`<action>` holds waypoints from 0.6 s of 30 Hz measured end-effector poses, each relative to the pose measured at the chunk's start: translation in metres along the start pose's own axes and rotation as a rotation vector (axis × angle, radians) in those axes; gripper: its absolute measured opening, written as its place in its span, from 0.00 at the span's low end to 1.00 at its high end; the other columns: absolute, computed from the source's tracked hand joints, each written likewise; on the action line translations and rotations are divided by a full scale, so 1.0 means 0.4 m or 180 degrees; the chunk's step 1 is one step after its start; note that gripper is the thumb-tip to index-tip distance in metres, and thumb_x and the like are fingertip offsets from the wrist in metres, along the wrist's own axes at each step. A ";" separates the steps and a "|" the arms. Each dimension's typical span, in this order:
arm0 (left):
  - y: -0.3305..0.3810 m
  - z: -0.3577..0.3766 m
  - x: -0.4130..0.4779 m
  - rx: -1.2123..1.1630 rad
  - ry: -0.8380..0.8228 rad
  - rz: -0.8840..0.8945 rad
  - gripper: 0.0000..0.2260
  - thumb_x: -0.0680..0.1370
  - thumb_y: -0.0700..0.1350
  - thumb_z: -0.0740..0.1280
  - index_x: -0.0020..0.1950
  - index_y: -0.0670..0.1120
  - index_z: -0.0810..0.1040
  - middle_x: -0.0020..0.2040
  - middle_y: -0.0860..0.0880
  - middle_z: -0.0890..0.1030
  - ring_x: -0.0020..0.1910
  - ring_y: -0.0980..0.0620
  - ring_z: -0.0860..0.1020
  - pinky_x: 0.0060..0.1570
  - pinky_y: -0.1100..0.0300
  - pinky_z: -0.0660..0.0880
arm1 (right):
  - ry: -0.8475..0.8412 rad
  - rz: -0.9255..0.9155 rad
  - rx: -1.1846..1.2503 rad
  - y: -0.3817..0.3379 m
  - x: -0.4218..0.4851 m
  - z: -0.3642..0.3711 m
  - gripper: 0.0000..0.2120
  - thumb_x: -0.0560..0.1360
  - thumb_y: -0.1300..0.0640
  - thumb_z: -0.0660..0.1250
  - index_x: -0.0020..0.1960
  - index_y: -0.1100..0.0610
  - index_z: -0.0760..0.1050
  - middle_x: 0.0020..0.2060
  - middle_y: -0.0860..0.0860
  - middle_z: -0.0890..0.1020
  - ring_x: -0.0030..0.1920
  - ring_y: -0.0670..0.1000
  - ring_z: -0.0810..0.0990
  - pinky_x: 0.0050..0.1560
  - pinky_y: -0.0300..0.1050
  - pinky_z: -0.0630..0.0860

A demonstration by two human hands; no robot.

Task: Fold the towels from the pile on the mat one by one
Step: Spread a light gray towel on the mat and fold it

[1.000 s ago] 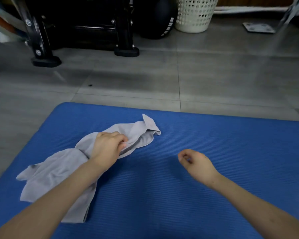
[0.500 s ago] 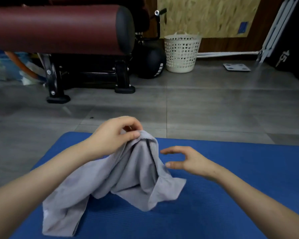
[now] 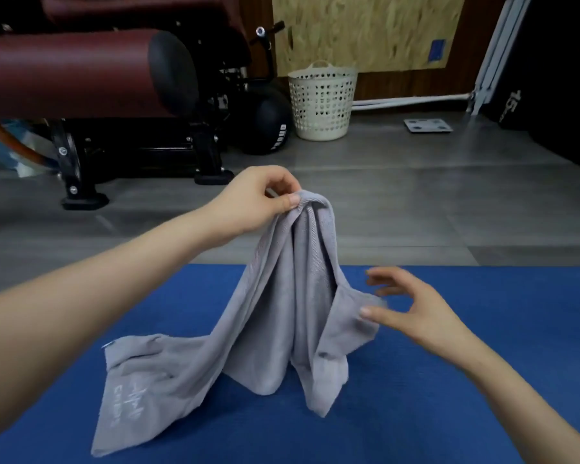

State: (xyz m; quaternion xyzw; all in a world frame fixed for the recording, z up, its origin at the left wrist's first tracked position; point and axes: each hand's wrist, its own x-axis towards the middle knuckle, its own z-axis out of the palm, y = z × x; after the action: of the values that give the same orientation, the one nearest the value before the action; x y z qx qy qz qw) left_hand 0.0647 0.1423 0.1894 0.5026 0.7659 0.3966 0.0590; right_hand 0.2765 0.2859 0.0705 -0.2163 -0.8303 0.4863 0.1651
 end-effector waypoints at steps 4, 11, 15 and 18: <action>0.002 0.039 0.036 0.0114 -0.0199 -0.0012 0.04 0.76 0.41 0.68 0.42 0.49 0.77 0.38 0.56 0.78 0.36 0.62 0.74 0.39 0.73 0.70 | 0.0209 0.0118 -0.0810 0.088 0.020 -0.004 0.09 0.69 0.52 0.74 0.40 0.41 0.76 0.36 0.41 0.82 0.40 0.38 0.77 0.44 0.33 0.69; -0.069 0.077 0.053 0.0889 -0.0607 -0.0715 0.06 0.77 0.42 0.66 0.40 0.49 0.74 0.37 0.54 0.75 0.40 0.53 0.73 0.41 0.64 0.71 | 0.0703 0.0286 0.0564 0.108 0.039 -0.100 0.06 0.76 0.63 0.65 0.40 0.58 0.74 0.39 0.46 0.82 0.38 0.44 0.77 0.40 0.35 0.71; -0.053 0.077 0.064 0.0007 -0.1206 -0.0894 0.04 0.78 0.38 0.65 0.43 0.44 0.76 0.38 0.50 0.78 0.37 0.56 0.76 0.36 0.73 0.72 | 0.0869 0.0016 0.0389 0.069 0.034 -0.192 0.06 0.76 0.61 0.66 0.41 0.55 0.74 0.31 0.48 0.77 0.32 0.45 0.70 0.32 0.35 0.64; -0.040 0.055 0.095 -0.0349 -0.1239 -0.0848 0.01 0.76 0.39 0.68 0.44 0.43 0.78 0.38 0.49 0.80 0.40 0.51 0.78 0.43 0.64 0.75 | 0.1625 -0.0296 -0.0556 0.014 0.034 -0.257 0.05 0.74 0.56 0.68 0.41 0.48 0.75 0.34 0.45 0.80 0.34 0.47 0.75 0.37 0.42 0.71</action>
State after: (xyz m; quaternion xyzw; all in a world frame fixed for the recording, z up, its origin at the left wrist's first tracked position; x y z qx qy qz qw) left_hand 0.0455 0.1827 0.1756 0.4601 0.7770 0.3220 0.2845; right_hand 0.3159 0.3709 0.1151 -0.3069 -0.8097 0.3345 0.3719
